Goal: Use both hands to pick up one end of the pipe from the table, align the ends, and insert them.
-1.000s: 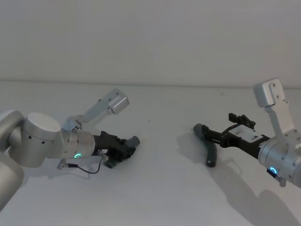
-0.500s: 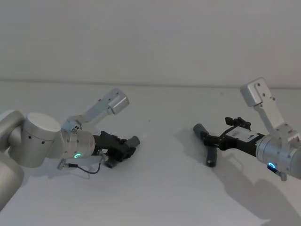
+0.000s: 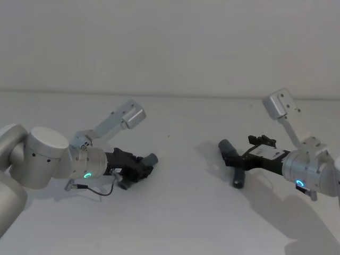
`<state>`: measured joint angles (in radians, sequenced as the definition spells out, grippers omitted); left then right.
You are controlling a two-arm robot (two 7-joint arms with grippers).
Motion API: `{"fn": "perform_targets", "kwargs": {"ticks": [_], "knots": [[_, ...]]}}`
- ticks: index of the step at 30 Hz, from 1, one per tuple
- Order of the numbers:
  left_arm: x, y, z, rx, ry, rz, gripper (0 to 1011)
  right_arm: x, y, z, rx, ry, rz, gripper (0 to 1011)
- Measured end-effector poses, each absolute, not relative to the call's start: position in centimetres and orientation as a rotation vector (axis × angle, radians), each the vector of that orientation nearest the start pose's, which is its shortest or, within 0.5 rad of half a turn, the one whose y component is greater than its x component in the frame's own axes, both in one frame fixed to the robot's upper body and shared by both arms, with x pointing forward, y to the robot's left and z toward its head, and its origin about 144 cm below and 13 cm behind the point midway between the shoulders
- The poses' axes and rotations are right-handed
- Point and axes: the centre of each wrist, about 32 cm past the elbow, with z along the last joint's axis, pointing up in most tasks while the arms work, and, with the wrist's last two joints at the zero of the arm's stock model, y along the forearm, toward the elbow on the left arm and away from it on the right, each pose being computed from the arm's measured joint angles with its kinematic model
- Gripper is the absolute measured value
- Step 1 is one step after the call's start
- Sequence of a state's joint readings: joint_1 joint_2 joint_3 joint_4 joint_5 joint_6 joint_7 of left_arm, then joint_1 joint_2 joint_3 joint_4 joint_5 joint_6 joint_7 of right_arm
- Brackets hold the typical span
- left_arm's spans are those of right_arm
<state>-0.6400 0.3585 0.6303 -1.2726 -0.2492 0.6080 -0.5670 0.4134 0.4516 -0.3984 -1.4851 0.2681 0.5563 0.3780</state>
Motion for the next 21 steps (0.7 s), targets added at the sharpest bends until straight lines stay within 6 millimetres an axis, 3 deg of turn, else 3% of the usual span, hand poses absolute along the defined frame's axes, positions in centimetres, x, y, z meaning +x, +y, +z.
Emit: {"fn": "perform_targets", "kwargs": {"ticks": [21], "knots": [[59.1,19.5,124.0,0.620,0.160,0.672,365,56.5,-24.8,122.7,-0.531,0.152,-0.939,1001]]}}
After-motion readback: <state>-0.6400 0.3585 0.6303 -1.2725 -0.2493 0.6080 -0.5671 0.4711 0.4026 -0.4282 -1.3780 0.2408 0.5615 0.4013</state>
